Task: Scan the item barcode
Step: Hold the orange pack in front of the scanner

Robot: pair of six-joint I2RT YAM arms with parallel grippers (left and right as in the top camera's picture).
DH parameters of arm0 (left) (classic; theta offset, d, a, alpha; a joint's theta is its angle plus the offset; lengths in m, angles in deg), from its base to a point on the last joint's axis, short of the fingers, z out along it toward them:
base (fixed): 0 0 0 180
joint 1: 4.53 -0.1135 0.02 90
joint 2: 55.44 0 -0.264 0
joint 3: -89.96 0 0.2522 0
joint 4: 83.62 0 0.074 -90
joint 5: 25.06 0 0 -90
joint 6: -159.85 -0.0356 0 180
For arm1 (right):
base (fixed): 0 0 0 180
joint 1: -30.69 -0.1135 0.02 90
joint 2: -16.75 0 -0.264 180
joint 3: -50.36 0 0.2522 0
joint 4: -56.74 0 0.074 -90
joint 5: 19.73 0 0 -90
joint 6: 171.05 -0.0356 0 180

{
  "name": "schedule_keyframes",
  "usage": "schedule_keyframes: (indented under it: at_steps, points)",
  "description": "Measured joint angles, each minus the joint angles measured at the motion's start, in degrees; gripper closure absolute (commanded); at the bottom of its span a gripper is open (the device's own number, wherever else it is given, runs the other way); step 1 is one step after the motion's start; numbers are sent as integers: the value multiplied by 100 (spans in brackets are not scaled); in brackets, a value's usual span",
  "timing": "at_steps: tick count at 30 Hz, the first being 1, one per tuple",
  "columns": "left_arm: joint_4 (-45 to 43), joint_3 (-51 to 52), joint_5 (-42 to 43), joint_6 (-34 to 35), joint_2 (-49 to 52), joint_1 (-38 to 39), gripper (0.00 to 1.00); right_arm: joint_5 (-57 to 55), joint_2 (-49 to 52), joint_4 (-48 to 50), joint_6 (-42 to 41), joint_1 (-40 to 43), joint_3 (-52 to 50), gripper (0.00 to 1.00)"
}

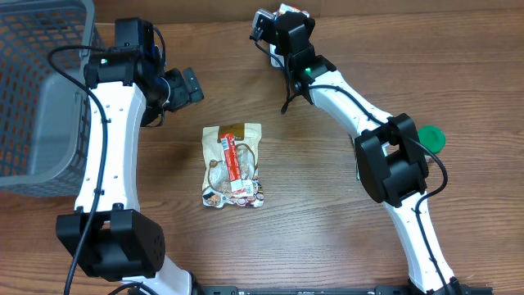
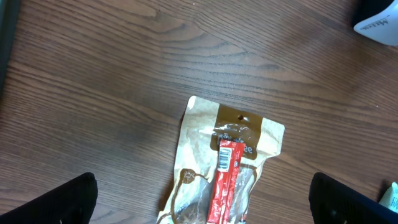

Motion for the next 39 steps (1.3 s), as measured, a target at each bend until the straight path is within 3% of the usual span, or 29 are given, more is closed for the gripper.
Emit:
schedule_keyframes:
  at_steps: [22, 28, 34, 39]
  points:
    - [0, 0, 0, 2, 0, 0, 0, -304, 2, 634, 9, -361, 0, 96]
    - [0, 0, 0, 2, 0, 0, 0, -1222, 0, 608, -798, -369, 0, 96]
    - [2, 0, 2, 2, 0, 0, 0, -1683, -315, -728, -1906, -402, -37, 97]
    - [0, 0, 0, 2, 0, 0, 0, -1766, -1255, -2111, -3257, -446, -48, 96]
